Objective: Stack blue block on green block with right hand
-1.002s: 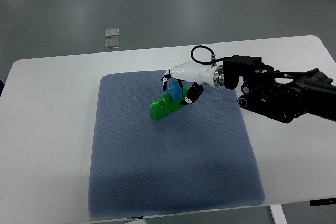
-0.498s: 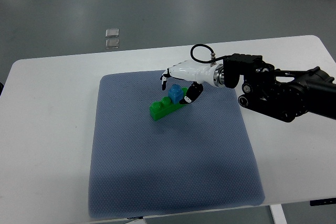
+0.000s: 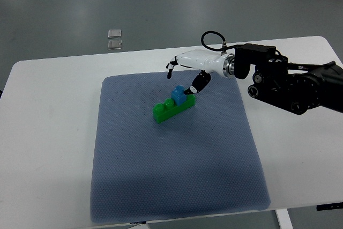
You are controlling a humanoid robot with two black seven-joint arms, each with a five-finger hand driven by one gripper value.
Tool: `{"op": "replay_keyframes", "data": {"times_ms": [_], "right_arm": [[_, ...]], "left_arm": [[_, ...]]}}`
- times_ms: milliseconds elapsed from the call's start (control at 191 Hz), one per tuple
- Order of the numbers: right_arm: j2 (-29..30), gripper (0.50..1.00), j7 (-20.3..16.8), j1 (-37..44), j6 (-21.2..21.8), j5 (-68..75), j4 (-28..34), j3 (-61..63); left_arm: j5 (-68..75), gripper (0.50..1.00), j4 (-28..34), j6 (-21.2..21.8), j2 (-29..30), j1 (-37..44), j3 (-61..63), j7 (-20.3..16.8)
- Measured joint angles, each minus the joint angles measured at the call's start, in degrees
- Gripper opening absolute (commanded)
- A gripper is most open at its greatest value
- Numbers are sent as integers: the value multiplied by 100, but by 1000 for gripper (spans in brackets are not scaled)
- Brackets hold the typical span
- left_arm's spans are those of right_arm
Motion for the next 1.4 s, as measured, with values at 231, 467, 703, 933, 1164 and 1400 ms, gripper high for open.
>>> {"op": "replay_keyframes", "data": {"times_ms": [231,467,703,933,1164,1400], "right_arm": [[-239,891,-3,-116,355,1857,-39,507],[-205,891,4,-747,333,3802,-79,1176],[-54,889,-1,-1263,328,5508,-440,1723],[63,897,-2,-1461,320,6935,-917,1747],[90,913,4,-1634,332,7125,-1010,1747],[97,919,2,-1705,338,7137,-1011,1735]], "left_arm": [[0,1000,0,0,0,0,0,0],[0,1000,0,0,0,0,0,0],[0,1000,0,0,0,1,0,0],[0,1000,0,0,0,1,0,0],[0,1000,0,0,0,2,0,0],[0,1000,0,0,0,0,0,0]]}}
